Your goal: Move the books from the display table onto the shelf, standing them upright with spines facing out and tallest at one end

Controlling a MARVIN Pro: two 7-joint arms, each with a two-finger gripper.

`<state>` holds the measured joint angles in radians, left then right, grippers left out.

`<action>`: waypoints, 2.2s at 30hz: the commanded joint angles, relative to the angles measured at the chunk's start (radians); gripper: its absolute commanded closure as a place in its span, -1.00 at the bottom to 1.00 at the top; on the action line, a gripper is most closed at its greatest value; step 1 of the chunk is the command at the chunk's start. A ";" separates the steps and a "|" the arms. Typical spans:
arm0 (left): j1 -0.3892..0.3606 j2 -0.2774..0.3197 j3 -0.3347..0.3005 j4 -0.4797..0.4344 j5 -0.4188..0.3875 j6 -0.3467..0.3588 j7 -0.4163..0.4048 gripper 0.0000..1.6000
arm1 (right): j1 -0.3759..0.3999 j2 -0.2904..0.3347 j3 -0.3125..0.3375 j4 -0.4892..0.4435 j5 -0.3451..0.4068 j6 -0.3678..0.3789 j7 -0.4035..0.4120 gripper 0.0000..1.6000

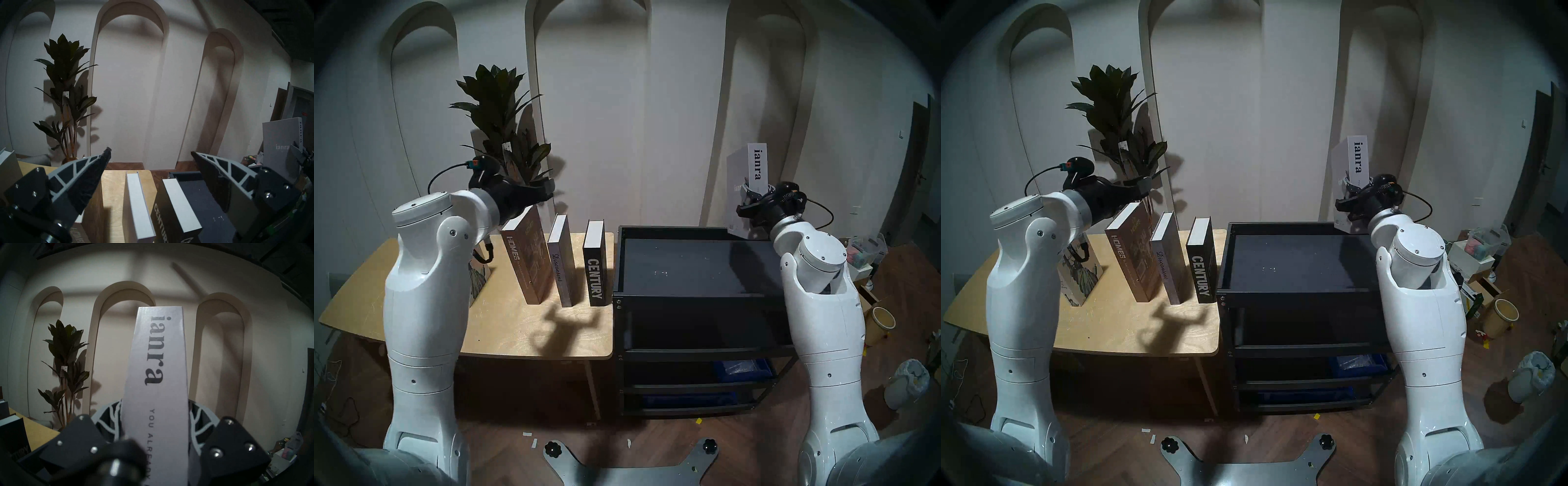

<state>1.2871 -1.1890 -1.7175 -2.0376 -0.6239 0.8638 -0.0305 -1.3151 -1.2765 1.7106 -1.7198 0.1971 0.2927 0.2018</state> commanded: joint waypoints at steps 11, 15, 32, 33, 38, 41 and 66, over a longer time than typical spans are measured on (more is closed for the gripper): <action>0.075 0.162 -0.085 0.051 0.061 -0.195 -0.209 -1.00 | 0.123 0.151 0.067 0.244 0.024 -0.067 0.139 1.00; 0.080 0.169 -0.077 0.069 0.077 -0.233 -0.234 -1.00 | 0.165 0.176 0.070 0.313 0.023 -0.081 0.156 1.00; 0.063 0.178 -0.019 0.137 0.137 -0.357 -0.285 -1.00 | 0.317 0.247 0.035 0.587 0.011 -0.171 0.199 1.00; 0.062 0.178 -0.020 0.141 0.139 -0.361 -0.285 -1.00 | 0.331 0.248 0.030 0.603 0.008 -0.174 0.201 1.00; 0.052 0.187 -0.062 0.156 0.137 -0.374 -0.283 -1.00 | 0.370 0.257 0.011 0.647 0.001 -0.192 0.209 1.00; 0.057 0.202 -0.089 0.161 0.137 -0.377 -0.295 -1.00 | 0.392 0.263 0.002 0.678 -0.007 -0.203 0.216 1.00; 0.163 0.195 -0.170 0.166 0.151 -0.481 -0.352 -1.00 | 0.455 0.252 -0.012 0.983 0.013 -0.445 0.334 1.00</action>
<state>1.4501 -0.9890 -1.8767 -1.8541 -0.4803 0.4247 -0.3826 -0.8554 -1.0240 1.6734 -0.7503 0.1782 -0.0822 0.5040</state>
